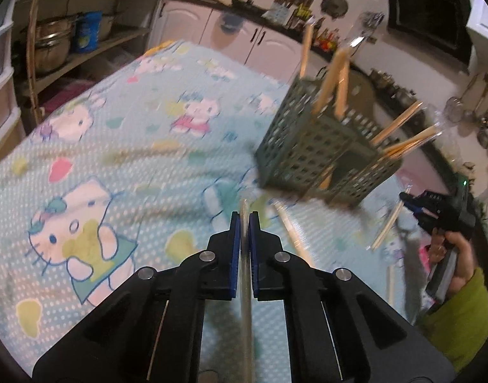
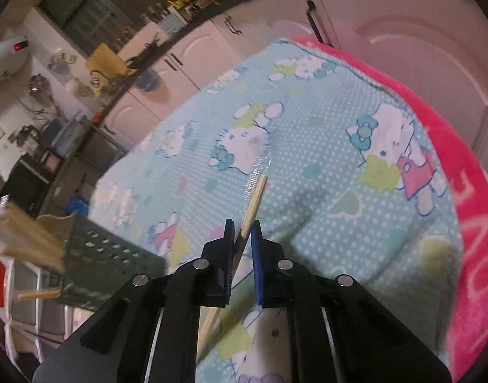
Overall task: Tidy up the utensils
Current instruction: 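Close the right tool on a wrapped chopstick while the left tool grasps another, then lift both held chopsticks upright and carry them above the caddy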
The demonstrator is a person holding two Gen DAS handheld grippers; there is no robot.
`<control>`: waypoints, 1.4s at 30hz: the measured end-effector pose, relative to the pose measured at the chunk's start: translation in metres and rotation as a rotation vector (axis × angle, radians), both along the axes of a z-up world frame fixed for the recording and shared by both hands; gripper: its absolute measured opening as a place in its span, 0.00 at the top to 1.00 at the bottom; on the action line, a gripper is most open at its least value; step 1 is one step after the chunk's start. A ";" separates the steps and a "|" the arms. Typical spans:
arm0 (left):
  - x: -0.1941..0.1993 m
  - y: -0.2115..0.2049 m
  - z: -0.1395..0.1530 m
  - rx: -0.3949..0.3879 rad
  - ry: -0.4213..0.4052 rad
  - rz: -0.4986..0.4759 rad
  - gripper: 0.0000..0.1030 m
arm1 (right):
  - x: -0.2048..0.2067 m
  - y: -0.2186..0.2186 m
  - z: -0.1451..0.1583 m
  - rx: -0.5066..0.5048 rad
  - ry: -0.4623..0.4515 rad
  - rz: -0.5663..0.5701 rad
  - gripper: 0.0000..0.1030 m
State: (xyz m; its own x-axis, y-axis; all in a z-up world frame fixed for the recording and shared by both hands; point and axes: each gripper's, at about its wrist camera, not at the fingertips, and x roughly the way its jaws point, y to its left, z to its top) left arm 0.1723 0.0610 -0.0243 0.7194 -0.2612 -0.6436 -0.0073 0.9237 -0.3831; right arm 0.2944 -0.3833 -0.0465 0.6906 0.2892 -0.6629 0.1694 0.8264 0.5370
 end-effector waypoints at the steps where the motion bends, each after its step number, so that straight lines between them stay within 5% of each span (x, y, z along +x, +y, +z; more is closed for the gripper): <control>1: -0.001 -0.001 0.007 -0.005 -0.018 -0.007 0.99 | -0.005 0.001 0.005 -0.003 -0.016 0.011 0.90; 22: -0.001 -0.032 0.108 0.014 -0.244 -0.092 0.99 | -0.082 0.070 0.128 -0.179 -0.356 0.298 0.94; 42: 0.025 -0.049 0.176 0.040 -0.430 -0.049 0.99 | -0.102 0.102 0.191 -0.230 -0.526 0.342 0.94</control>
State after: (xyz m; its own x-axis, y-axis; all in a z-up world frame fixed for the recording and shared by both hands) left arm 0.1976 0.0117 0.1520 0.9116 -0.2823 -0.2987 0.1887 0.9332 -0.3057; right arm 0.1924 -0.2817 0.1444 0.8331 0.4409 -0.3341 -0.3590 0.8904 0.2799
